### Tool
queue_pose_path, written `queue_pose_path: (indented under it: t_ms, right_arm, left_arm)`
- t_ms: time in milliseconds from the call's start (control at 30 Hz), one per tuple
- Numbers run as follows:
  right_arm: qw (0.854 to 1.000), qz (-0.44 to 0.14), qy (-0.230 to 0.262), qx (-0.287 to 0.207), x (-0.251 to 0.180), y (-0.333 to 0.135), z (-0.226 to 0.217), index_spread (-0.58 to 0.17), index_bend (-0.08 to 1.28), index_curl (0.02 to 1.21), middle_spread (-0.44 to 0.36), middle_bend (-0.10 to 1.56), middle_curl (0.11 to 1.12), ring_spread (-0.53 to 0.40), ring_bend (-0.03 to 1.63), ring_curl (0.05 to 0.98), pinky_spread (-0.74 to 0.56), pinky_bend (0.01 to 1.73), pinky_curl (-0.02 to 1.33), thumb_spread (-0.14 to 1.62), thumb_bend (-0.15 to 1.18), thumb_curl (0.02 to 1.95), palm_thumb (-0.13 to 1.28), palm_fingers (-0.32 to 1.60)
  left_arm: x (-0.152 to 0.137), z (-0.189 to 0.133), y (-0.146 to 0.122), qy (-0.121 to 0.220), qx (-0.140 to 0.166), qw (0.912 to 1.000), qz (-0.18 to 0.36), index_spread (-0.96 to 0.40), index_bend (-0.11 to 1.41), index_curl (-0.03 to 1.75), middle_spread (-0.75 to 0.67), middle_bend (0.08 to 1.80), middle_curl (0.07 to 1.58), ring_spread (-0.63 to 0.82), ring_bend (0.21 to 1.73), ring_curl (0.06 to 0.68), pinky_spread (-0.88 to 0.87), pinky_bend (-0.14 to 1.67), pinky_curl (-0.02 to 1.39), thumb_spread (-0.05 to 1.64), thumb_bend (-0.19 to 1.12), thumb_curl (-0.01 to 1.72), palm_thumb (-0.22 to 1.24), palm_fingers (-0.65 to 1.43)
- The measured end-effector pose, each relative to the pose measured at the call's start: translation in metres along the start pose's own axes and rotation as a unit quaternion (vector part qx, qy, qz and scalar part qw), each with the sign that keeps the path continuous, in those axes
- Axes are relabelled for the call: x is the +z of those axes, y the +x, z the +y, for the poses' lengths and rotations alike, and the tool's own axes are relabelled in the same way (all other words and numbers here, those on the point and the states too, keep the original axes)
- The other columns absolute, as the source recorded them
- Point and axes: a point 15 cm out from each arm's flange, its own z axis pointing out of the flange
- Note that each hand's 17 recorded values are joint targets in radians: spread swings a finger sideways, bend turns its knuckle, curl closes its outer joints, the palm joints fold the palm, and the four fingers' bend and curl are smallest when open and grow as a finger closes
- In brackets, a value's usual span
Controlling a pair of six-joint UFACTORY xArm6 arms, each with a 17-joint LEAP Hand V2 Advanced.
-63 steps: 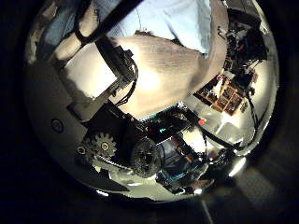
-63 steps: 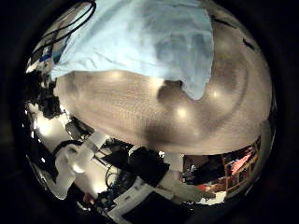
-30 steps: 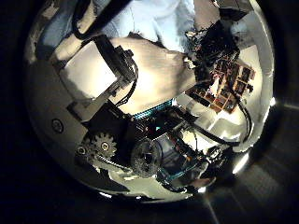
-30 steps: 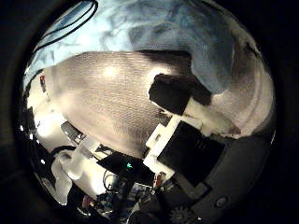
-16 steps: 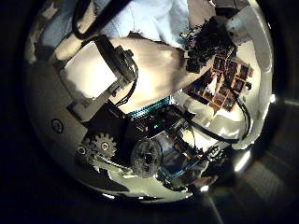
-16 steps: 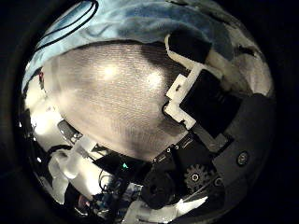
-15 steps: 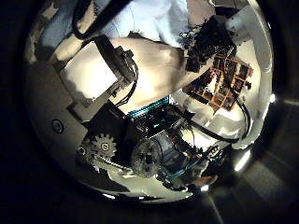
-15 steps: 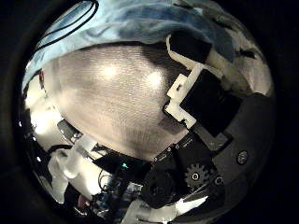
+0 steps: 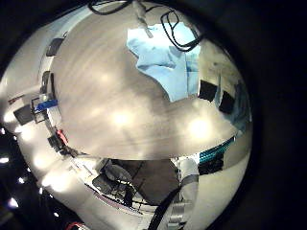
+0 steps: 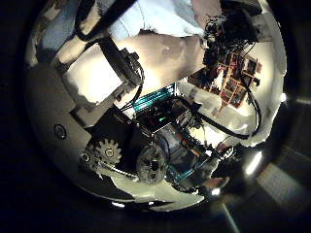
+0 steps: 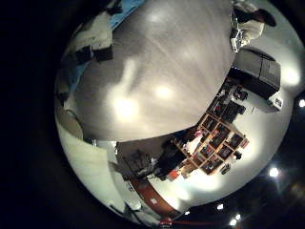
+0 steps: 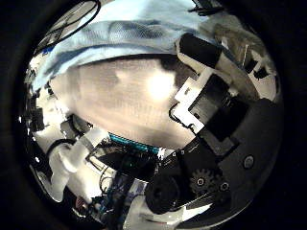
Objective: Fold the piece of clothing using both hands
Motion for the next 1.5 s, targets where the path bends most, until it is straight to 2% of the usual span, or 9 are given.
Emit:
queue_pose_path:
  t_ms: [200, 333, 467, 767, 967, 1167, 1333, 1367, 1500]
  right_arm:
    - [1.000, -0.001, 0.016, 0.008, -0.028, 0.006, 0.020, -0.267, 1.09, 0.82, -0.140, 1.29, 0.80, -0.212, 1.37, 0.676, -0.21, 1.41, 0.55, 1.15, -0.01, 0.64, 0.98, 1.10]
    - [0.999, -0.002, 0.044, 0.017, -0.058, 0.013, 0.006, -0.262, 1.09, 0.82, -0.138, 1.29, 0.80, -0.212, 1.37, 0.686, -0.21, 1.40, 0.57, 1.14, -0.01, 0.66, 0.99, 1.10]
    - [0.999, 0.004, 0.041, 0.018, -0.066, 0.018, -0.023, -0.259, 1.10, 0.82, -0.137, 1.29, 0.80, -0.212, 1.37, 0.695, -0.21, 1.39, 0.59, 1.14, -0.01, 0.67, 0.99, 1.10]
    - [0.999, 0.018, 0.022, 0.021, -0.055, 0.025, -0.109, -0.258, 1.10, 0.82, -0.135, 1.30, 0.80, -0.213, 1.36, 0.710, -0.21, 1.36, 0.63, 1.14, -0.01, 0.69, 0.98, 1.10]
    - [1.000, 0.019, -0.001, 0.017, -0.026, 0.018, -0.158, -0.253, 1.10, 0.82, -0.136, 1.29, 0.80, -0.214, 1.36, 0.719, -0.21, 1.35, 0.65, 1.14, -0.02, 0.68, 0.94, 1.09]
    - [1.000, 0.019, 0.016, 0.018, -0.002, 0.011, -0.192, -0.261, 1.06, 0.81, -0.143, 1.27, 0.79, -0.219, 1.34, 0.718, -0.23, 1.32, 0.67, 1.14, -0.03, 0.62, 0.85, 1.07]
    - [0.999, 0.015, 0.034, 0.031, 0.008, 0.021, -0.209, -0.310, 0.83, 0.77, -0.184, 1.20, 0.75, -0.235, 1.33, 0.692, -0.29, 1.29, 0.66, 1.15, -0.03, 0.58, 0.80, 0.95]
    - [0.999, 0.013, 0.038, 0.038, 0.010, 0.028, -0.211, -0.333, 0.64, 0.74, -0.202, 1.14, 0.73, -0.253, 1.33, 0.687, -0.35, 1.30, 0.66, 1.16, -0.03, 0.56, 0.77, 0.73]
    - [0.997, 0.003, 0.057, 0.057, 0.002, 0.053, -0.211, -0.390, 0.33, 0.63, -0.241, 0.98, 0.68, -0.290, 1.32, 0.645, -0.46, 1.32, 0.62, 1.19, -0.02, 0.52, 0.73, 0.47]
  left_arm:
    - [-0.022, 0.013, 0.003, 0.013, 0.004, 0.9999, -0.006, -0.65, 0.24, 1.51, -0.58, 0.96, 0.97, -0.49, 1.25, 0.499, -0.71, 0.89, 0.67, 1.05, -0.01, 0.64, 0.84, 1.11]
    - [-0.032, 0.010, 0.001, 0.017, 0.003, 0.9998, -0.007, -0.64, 0.24, 1.51, -0.58, 0.96, 0.97, -0.49, 1.25, 0.499, -0.71, 0.89, 0.67, 1.05, -0.02, 0.64, 0.83, 1.11]
    - [-0.032, -0.011, -0.006, 0.010, -0.008, 0.9999, -0.007, -0.63, 0.23, 1.51, -0.58, 0.96, 0.97, -0.49, 1.25, 0.498, -0.71, 0.89, 0.67, 1.05, -0.01, 0.64, 0.83, 1.11]
    - [-0.010, -0.071, -0.038, -0.018, -0.046, 0.9988, -0.001, -0.62, 0.22, 1.52, -0.58, 0.96, 0.98, -0.48, 1.26, 0.500, -0.71, 0.89, 0.67, 1.06, -0.01, 0.64, 0.83, 1.10]
    - [0.010, -0.108, -0.061, -0.038, -0.068, 0.9969, 0.013, -0.61, 0.21, 1.53, -0.58, 0.96, 0.98, -0.48, 1.26, 0.503, -0.71, 0.85, 0.67, 1.06, -0.02, 0.63, 0.83, 1.06]
    - [0.037, -0.137, -0.086, -0.063, -0.086, 0.9938, 0.030, -0.60, 0.22, 1.53, -0.58, 0.95, 0.99, -0.48, 1.24, 0.505, -0.70, 0.77, 0.68, 1.04, -0.03, 0.59, 0.78, 1.01]
    - [0.050, -0.149, -0.097, -0.061, -0.096, 0.9929, 0.035, -0.59, 0.23, 1.51, -0.58, 0.95, 0.99, -0.49, 1.18, 0.495, -0.69, 0.68, 0.69, 1.02, -0.04, 0.56, 0.73, 0.87]
    - [0.050, -0.150, -0.099, -0.058, -0.098, 0.9929, 0.035, -0.59, 0.24, 1.50, -0.57, 0.95, 0.99, -0.50, 1.17, 0.500, -0.69, 0.67, 0.70, 1.02, -0.03, 0.55, 0.73, 0.87]
    - [0.044, -0.145, -0.103, -0.050, -0.103, 0.9926, 0.040, -0.57, 0.23, 1.42, -0.54, 0.79, 0.95, -0.46, 1.07, 0.492, -0.63, 0.62, 0.73, 1.03, -0.03, 0.52, 0.67, 0.50]
